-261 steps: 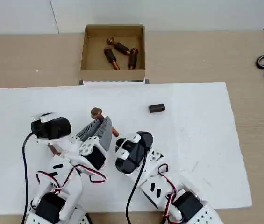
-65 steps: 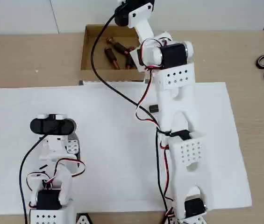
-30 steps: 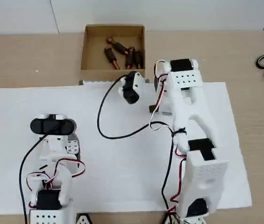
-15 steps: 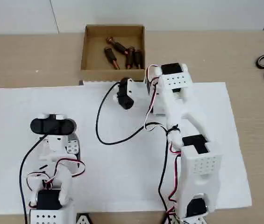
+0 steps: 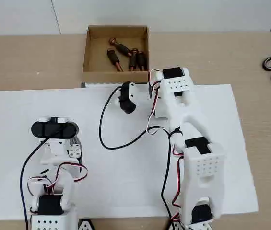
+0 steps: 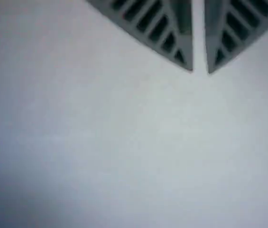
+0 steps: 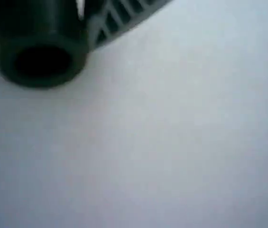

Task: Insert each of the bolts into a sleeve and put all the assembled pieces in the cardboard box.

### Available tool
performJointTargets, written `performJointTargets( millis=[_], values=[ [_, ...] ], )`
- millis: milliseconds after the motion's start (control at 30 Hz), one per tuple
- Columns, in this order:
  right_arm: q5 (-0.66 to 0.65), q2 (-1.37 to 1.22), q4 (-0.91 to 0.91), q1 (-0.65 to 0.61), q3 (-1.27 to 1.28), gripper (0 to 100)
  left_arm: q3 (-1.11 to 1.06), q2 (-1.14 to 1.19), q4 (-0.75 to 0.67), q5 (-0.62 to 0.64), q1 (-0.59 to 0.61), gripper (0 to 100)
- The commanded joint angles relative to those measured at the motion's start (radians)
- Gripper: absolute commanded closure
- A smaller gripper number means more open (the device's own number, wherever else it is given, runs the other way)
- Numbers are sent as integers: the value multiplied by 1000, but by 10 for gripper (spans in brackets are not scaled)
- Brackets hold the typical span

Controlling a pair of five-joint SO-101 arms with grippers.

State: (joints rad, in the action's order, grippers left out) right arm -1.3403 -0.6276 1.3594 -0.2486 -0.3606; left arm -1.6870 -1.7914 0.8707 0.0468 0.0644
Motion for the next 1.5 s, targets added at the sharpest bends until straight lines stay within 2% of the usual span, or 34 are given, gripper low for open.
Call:
performJointTargets(
  millis=[0, 200, 500, 567, 733, 900, 1000, 1100, 1167, 1333, 1467],
  values=[
    [-3, -45, -22, -5, 14, 960, 4, -9, 3, -2, 6, 994],
    [98, -8, -1, 1, 14, 967, 4, -9, 3, -2, 6, 994],
    [216, 280, 171, -5, 14, 970, 4, -9, 3, -2, 6, 994],
    [264, 361, 203, -7, 14, 996, 4, -9, 3, -2, 6, 994],
    [425, 547, 248, -4, 14, 995, 10, -9, 3, -2, 5, 994],
    [666, 656, 317, 31, 17, 995, 12, -5, 3, 0, 3, 994],
    [802, 717, 323, 113, 20, 995, 30, -5, 41, -5, 8, 994],
    [882, 785, 334, 183, 37, 995, 105, -5, 126, -14, 8, 991],
    [907, 837, 335, 217, 97, 995, 160, -3, 163, -68, 15, 991],
    [911, 1032, 334, 286, 345, 995, 302, 21, 180, -184, 130, 991],
    [911, 1196, 331, 325, 551, 995, 447, 186, 238, -204, 150, 991]
  ],
)
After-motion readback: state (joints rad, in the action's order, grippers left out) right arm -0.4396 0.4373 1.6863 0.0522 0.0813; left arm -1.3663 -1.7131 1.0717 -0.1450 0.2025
